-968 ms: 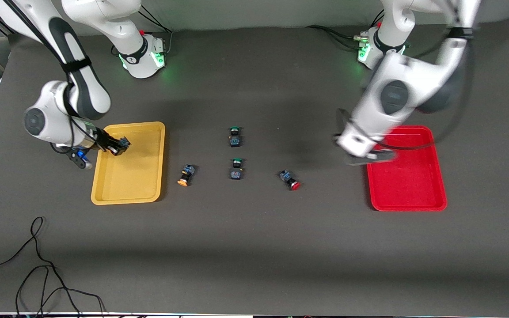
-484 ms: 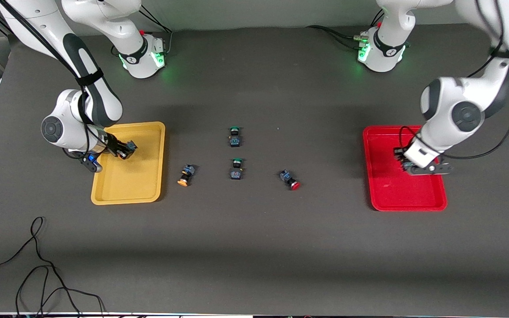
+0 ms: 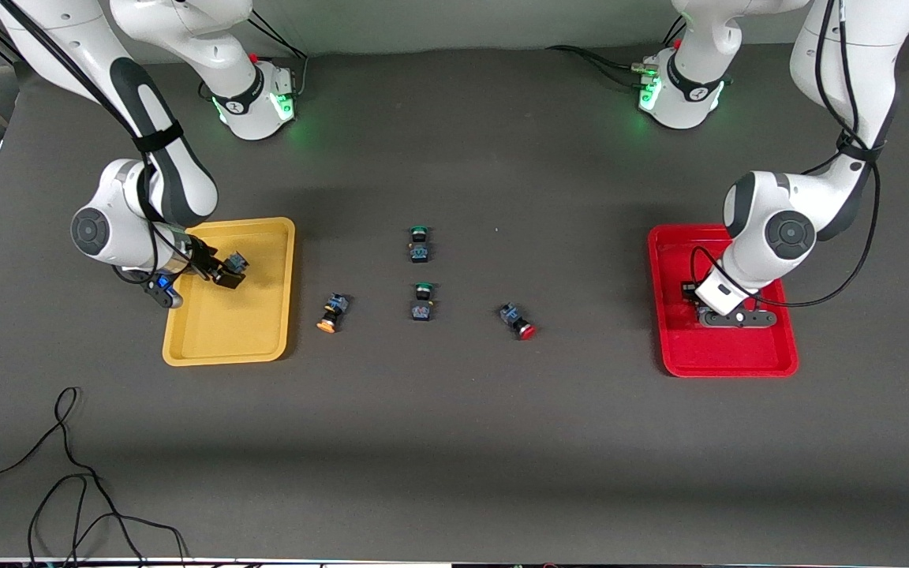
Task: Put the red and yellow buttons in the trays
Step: 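Place the yellow button while the left gripper places the red button, then reach the next yellow button while the left gripper reaches the next red button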
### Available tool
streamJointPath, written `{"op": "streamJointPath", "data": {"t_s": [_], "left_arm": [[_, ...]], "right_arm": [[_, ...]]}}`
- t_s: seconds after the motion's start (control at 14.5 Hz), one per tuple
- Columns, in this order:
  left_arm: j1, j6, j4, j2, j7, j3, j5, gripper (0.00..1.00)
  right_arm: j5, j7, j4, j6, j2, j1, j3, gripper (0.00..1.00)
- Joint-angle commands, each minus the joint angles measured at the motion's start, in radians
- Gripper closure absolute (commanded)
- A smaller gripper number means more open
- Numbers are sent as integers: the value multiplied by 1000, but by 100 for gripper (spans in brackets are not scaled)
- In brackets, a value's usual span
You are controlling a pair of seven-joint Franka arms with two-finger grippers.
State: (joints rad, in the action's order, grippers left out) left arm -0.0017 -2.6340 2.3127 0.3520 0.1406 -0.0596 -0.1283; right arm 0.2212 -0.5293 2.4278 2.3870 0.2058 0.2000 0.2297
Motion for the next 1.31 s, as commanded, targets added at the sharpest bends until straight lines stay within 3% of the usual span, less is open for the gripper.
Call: {"op": "streamJointPath", "data": {"t_s": [0.0,0.21,0.41,0.69,0.97,1.24], "left_arm": [[-4,130,-28,-85,-1,3,-25,0],[-12,429,-133,-212,-27,-3,-25,0],[-26,601,-235,-249,-33,-15,-10,0],[-113,566,-289,-208,81,-26,110,0],[-331,565,-478,-56,460,-26,121,0],[-483,536,-660,112,773,-26,119,0]], "right_arm": [[23,15,-9,-72,-116,6,2,0],[-9,9,-67,-121,-192,6,0,0],[-10,0,-287,-319,-172,6,-1,0],[-8,-96,-458,-430,-135,6,-47,0],[-10,-243,-532,-421,-59,7,-139,0],[-10,-281,-590,-401,23,9,-174,0]]}}
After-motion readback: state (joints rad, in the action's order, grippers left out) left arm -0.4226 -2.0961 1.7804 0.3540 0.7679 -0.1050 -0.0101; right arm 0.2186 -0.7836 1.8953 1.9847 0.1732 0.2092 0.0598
